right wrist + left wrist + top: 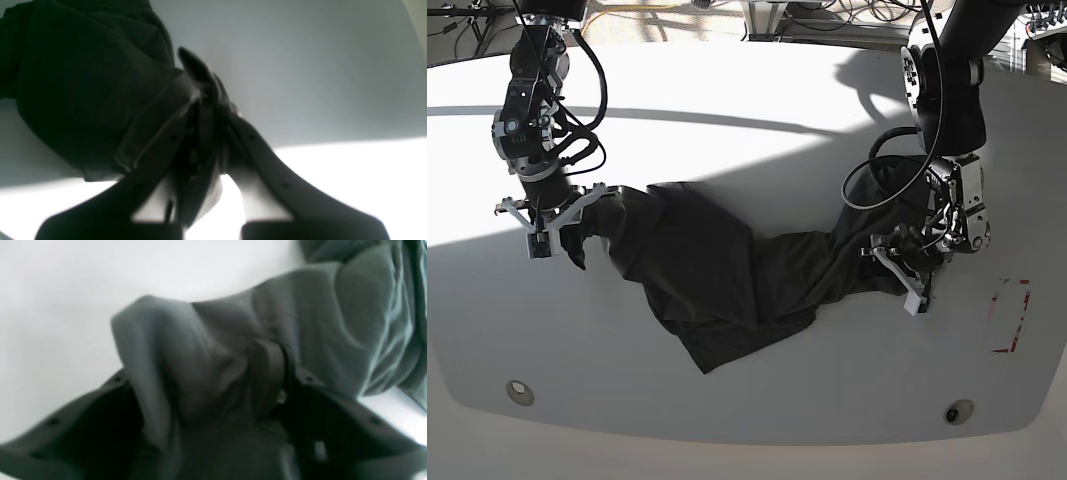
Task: Fold the T-shirt properly
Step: 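Lower the left gripper onto the shirt's middle and pinch the fabric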
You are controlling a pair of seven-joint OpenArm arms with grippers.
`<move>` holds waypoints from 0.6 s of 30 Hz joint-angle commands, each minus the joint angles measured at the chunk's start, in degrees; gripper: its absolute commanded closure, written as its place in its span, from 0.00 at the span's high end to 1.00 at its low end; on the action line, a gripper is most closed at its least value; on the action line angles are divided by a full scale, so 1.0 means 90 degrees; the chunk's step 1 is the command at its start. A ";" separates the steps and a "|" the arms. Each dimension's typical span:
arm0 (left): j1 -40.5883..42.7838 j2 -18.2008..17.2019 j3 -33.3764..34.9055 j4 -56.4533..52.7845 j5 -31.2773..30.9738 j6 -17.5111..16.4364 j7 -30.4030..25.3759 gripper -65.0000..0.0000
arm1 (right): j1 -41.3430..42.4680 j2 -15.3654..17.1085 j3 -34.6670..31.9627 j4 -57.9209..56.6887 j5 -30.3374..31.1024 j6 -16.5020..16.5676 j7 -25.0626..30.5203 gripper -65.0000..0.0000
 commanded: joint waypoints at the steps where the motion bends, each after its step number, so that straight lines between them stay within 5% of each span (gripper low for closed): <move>1: 0.0051 0.0005 0.0099 0.0089 0.0187 0.0043 0.0437 0.12 | 0.0069 0.0084 0.0045 0.0113 0.0028 0.0010 0.0163 0.02; 3: 0.0051 0.0005 0.0158 0.0167 0.0216 0.0043 0.0437 0.00 | 0.0069 0.0084 0.0045 0.0103 0.0028 0.0010 0.0163 0.02; 18: -0.0476 0.0102 0.1203 0.2599 0.0187 0.0033 0.0886 0.00 | 0.0880 0.0142 0.0358 -0.0112 0.0028 0.0000 0.0163 0.02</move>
